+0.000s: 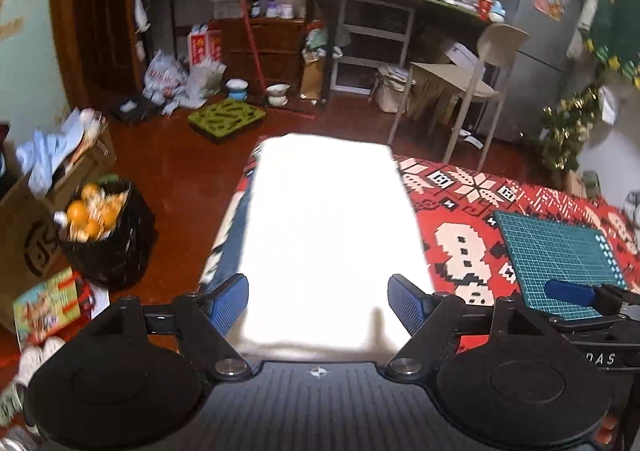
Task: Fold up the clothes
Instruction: 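Lower the sweater onto the folded jeans with both tools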
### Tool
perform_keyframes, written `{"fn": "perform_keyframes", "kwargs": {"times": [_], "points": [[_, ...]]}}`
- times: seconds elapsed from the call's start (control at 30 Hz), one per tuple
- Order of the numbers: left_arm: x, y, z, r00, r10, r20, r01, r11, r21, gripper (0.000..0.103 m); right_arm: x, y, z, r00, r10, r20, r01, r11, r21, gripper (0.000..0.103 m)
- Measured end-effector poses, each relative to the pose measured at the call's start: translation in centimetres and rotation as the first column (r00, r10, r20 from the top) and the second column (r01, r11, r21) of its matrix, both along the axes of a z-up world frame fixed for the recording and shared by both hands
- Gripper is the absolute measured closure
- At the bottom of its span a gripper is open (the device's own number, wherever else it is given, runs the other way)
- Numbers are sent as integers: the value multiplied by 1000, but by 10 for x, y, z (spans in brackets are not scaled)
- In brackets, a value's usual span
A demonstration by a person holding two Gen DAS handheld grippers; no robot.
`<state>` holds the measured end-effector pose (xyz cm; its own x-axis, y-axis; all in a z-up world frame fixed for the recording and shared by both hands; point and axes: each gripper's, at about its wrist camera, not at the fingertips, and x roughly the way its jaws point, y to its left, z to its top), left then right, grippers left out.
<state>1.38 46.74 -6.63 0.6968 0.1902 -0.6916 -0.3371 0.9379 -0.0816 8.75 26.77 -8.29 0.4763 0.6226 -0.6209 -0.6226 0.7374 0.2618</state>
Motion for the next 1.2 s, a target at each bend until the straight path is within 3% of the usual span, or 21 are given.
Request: {"fn": "perform_keyframes", "kwargs": {"times": [0.1,0.23,0.3,0.37,0.43,0.63,0.73,0.83,1.07,1.13,1.2], "points": [[17,-6,-3,998,-61,4,61,998,-22,28,7,-6,-3,1000,10,6,-10,999,38,1],[42,-5,-2,1000,-24,16,25,998,-63,40,17,-14,-6,1000,22,15,-23,996,89,1],[54,-4,-4,1000,-14,7,14,997,-82,57,22,-18,-8,999,28,19,-30,993,114,1],[65,-2,-9,1000,-11,-8,10,996,-88,85,26,-21,-10,999,33,12,-35,990,137,1],[74,-4,-16,1000,-7,-30,5,999,-49,95,28,-22,-12,999,37,-12,-35,987,157,1],[86,0,-26,999,-9,-48,9,1000,-20,97,32,-23,-18,996,52,-67,-37,978,207,1],[78,6,-19,999,22,-24,-25,993,-111,98,29,-22,-19,995,75,-59,-59,971,234,1],[64,4,-15,1000,-2,22,6,978,-210,98,27,-20,-18,993,104,-57,-87,965,246,3],[69,-7,-28,998,-59,-11,57,986,-159,98,23,-17,-18,989,123,-76,-99,958,268,4],[66,-4,-23,999,-43,1,43,982,-185,99,22,-15,-19,989,128,-70,-106,960,261,6],[61,-1,-19,999,-38,19,42,976,-212,99,21,-14,-19,987,144,-63,-123,957,264,14]]}}
